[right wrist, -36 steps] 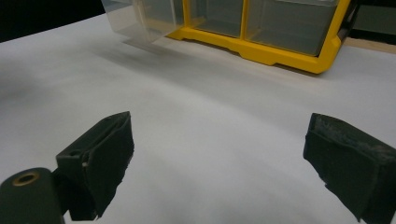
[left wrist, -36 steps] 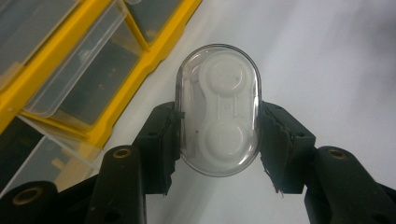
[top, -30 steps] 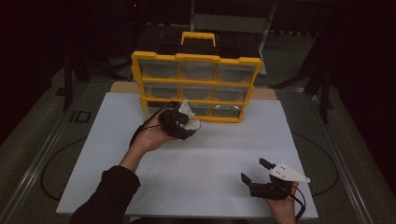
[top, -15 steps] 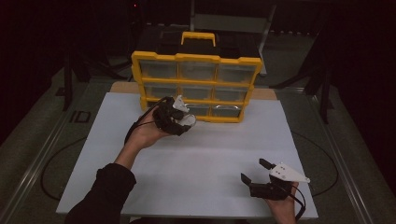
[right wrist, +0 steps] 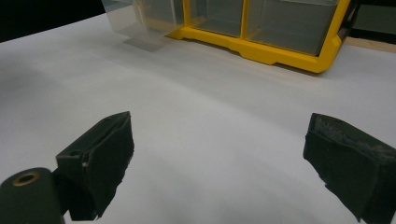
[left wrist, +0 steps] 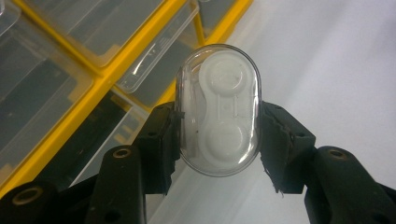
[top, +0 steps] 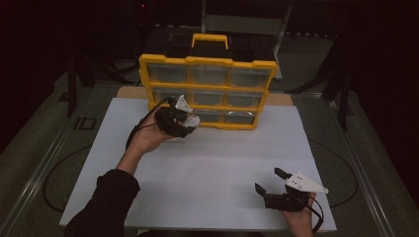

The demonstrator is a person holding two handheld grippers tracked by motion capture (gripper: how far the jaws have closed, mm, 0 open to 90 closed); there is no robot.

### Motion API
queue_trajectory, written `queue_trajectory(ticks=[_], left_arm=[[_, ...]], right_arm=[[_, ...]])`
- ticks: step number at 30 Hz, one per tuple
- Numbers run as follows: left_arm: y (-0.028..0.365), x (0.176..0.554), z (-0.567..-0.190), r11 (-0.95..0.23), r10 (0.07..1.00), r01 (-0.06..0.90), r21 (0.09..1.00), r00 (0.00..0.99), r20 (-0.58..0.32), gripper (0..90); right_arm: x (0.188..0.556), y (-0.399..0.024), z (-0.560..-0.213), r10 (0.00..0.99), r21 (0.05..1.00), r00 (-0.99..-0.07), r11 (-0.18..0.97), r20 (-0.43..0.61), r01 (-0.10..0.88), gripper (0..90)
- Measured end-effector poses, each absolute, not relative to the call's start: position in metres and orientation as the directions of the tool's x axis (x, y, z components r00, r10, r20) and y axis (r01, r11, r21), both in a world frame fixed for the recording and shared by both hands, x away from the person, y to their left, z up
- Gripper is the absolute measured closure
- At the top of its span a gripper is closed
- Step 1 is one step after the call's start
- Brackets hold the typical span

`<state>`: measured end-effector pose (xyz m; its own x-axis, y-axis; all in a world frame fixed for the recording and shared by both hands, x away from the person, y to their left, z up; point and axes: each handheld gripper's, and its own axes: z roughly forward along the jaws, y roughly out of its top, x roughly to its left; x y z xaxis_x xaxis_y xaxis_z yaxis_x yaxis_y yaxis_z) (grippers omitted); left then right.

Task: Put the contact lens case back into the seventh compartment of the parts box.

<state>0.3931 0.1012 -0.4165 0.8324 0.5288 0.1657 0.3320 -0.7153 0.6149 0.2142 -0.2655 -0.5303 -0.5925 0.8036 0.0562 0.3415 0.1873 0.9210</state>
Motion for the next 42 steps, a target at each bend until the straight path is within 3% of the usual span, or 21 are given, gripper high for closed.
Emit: queue_trajectory(ticks=[42], left_arm=[[0.140, 0.422, -0.436, -0.701, 0.646, 0.461, 0.545, 0.733, 0.211, 49.9]], right_arm=[[0.215, -0.266, -0.531, 0.806, 0.920, -0.589, 0.183, 0.061, 0.346, 8.2]])
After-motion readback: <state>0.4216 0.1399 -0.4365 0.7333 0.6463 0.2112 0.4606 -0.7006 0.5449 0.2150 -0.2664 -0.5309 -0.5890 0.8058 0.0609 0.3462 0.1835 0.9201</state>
